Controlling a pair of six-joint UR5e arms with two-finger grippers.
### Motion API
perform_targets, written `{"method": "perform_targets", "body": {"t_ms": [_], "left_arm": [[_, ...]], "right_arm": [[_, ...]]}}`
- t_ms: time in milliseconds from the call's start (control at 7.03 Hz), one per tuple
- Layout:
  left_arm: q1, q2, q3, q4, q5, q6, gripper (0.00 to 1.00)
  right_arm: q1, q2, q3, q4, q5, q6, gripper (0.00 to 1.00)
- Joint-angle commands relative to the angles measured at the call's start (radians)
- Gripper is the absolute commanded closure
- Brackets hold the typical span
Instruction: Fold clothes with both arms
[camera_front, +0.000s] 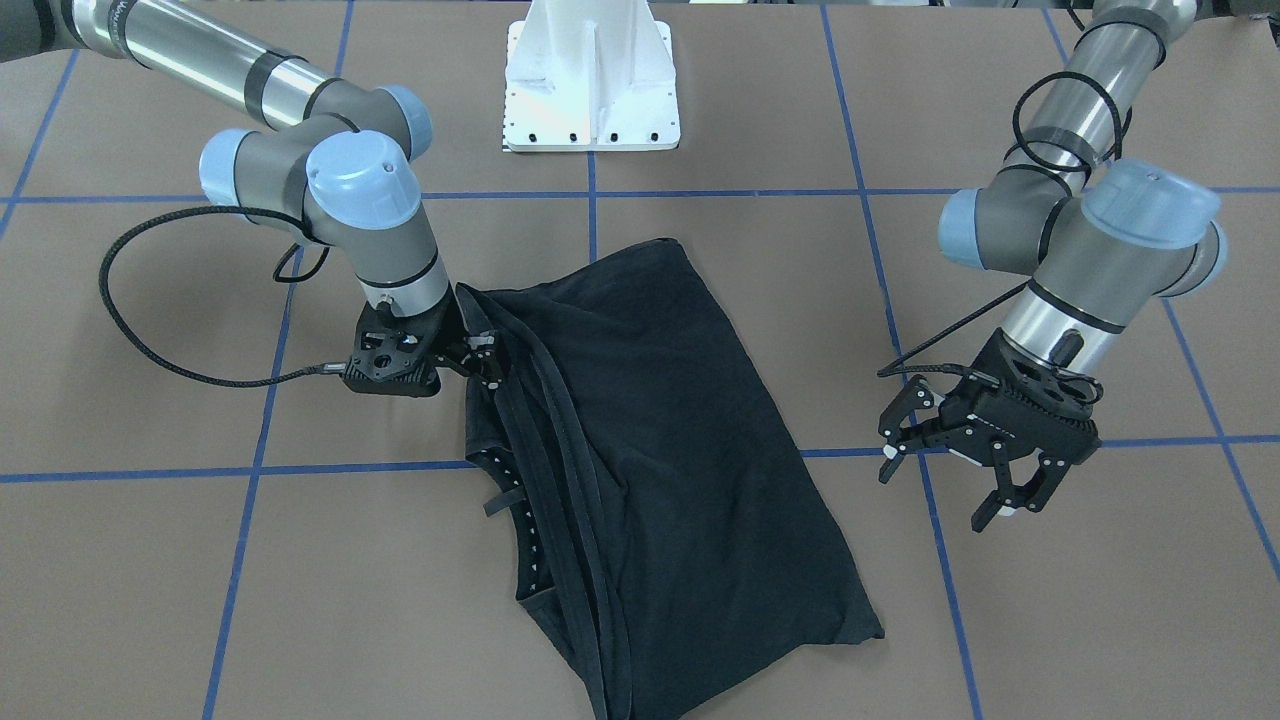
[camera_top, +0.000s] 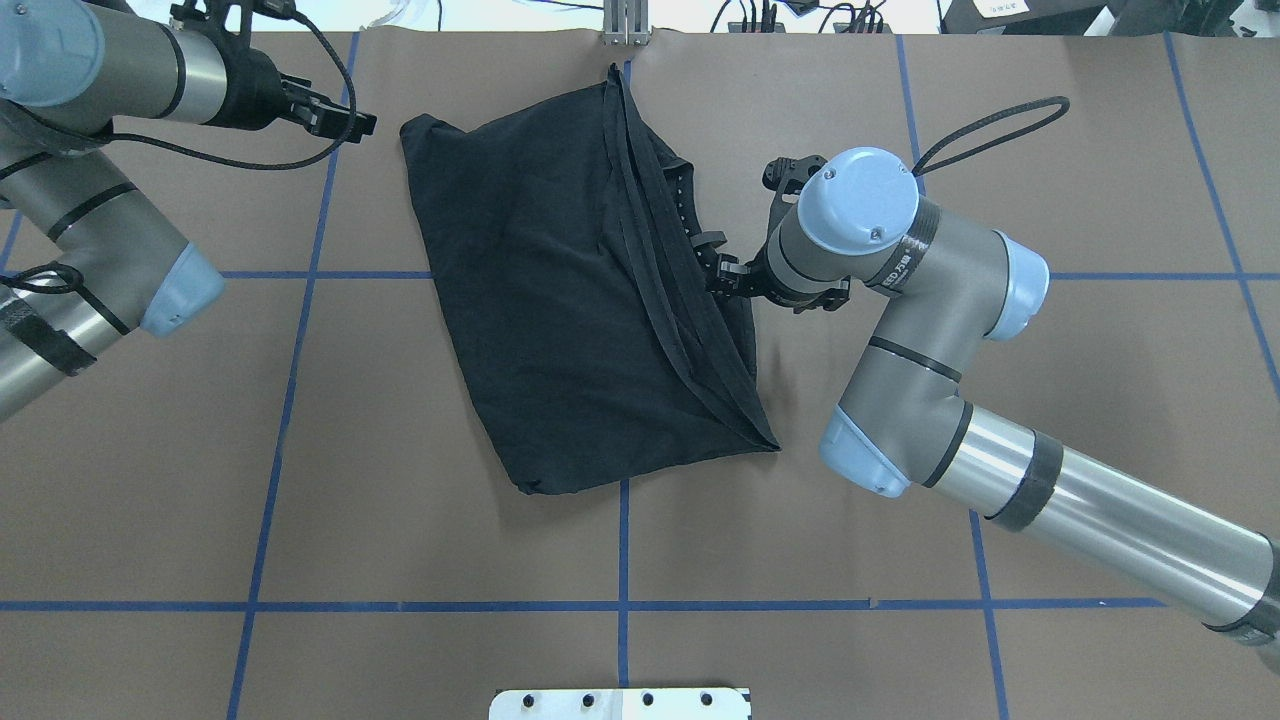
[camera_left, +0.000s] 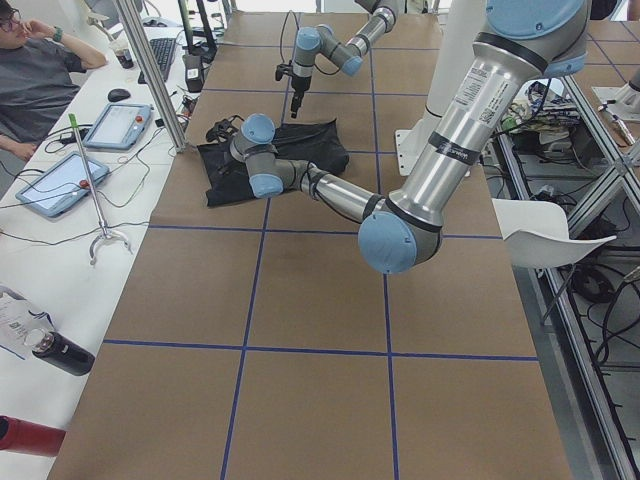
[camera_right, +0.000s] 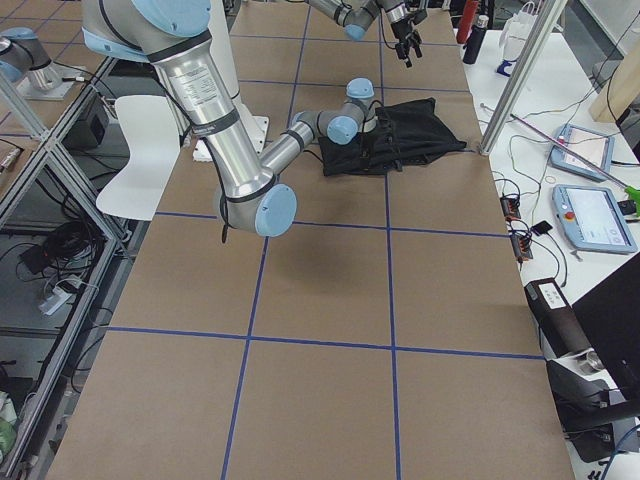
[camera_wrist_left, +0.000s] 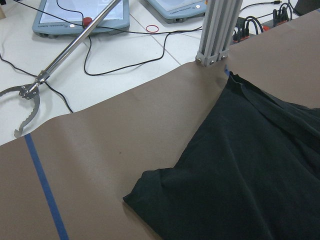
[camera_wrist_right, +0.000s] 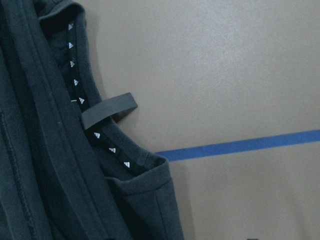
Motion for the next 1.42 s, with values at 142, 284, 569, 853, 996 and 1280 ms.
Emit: {"method": "perform_targets", "body": {"t_ms": [142,284,569,853,996,1280], "left_arm": [[0.002,0.013,-0.002,-0.005,0.046,0.000,0.00],[0.002,0.013,-0.002,-0.005,0.046,0.000,0.00],[0.002,0.016,-0.001,-0.005,0.048,0.001,0.00],[0.002,0.016,0.001,-0.005,0.046,0.001,0.00],[0.002,0.016,0.002,-0.005,0.046,0.001,0.00],[0.004,0.016,0.004,-0.005,0.046,0.001,0.00]], "right_arm": [[-0.001,0.013,-0.065,0.060,-0.001,0.002,0.50],[-0.001,0.047,-0.106,0.062,-0.001,0.000,0.58],[-0.001,0.063,-0.128,0.060,-0.001,-0.006,0.56],[-0.002,0.064,-0.139,0.059,-0.001,-0.014,0.55],[-0.002,0.067,-0.145,0.059,-0.003,-0.014,0.55],[-0.005,0.095,-0.176,0.059,-0.021,-0.015,0.64]]}}
